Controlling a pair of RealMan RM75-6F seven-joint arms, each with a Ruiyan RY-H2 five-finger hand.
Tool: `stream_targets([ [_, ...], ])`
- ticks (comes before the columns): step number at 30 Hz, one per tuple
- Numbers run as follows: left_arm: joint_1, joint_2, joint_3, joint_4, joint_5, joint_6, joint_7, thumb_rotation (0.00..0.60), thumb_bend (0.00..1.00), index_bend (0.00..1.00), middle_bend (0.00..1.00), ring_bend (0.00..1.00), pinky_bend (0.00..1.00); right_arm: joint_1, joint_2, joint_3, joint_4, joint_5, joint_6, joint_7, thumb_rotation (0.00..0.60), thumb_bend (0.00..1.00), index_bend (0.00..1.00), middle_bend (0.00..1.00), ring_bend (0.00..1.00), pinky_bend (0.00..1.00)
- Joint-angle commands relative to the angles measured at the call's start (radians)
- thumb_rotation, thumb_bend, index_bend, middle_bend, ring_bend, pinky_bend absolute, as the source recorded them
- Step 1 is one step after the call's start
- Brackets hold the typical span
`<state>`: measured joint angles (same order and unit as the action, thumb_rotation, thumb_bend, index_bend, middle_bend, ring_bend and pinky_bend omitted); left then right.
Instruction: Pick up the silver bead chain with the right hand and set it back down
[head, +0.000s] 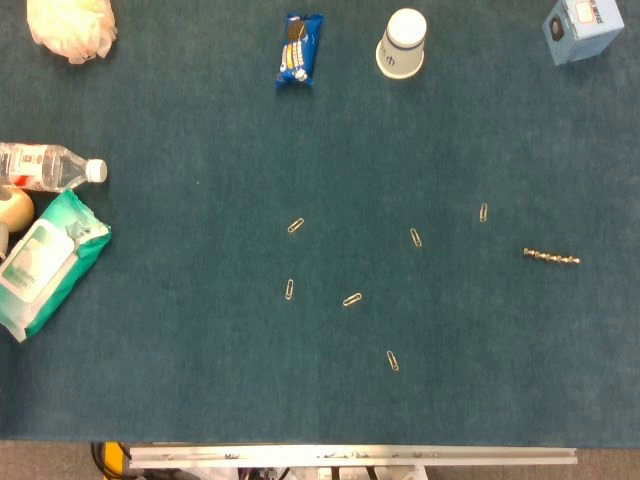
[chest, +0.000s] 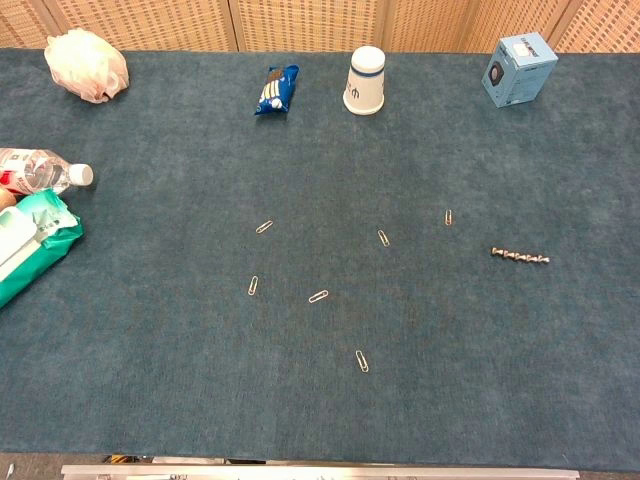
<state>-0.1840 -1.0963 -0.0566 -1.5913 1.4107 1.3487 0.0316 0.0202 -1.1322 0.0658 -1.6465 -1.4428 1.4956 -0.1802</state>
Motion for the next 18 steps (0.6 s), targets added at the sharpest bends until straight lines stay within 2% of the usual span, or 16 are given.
stream_targets([
  [1,0.005,0.0,0.001,0.001,-0.002,0.005,-0.001,0.6,0.45,0.37,0.38,0.31,0.44,0.006,0.0,0.001,-0.001,0.001,-0.008,-0.006,0.6,0.0,0.12,0.36,0.32,0.52],
  [9,0.012,-0.003,-0.003,0.005,-0.016,0.01,-0.005,0.6,0.45,0.37,0.38,0.31,0.44,0.023,0.002,0.008,0.004,-0.001,-0.026,0.008,0.6,0.0,0.12,0.36,0.32,0.52],
  [18,0.026,-0.005,0.008,0.004,0.015,0.04,-0.007,0.6,0.45,0.37,0.38,0.31,0.44,0.053,-0.047,0.008,0.057,-0.045,-0.033,0.014,0.6,0.0,0.21,0.34,0.29,0.52],
])
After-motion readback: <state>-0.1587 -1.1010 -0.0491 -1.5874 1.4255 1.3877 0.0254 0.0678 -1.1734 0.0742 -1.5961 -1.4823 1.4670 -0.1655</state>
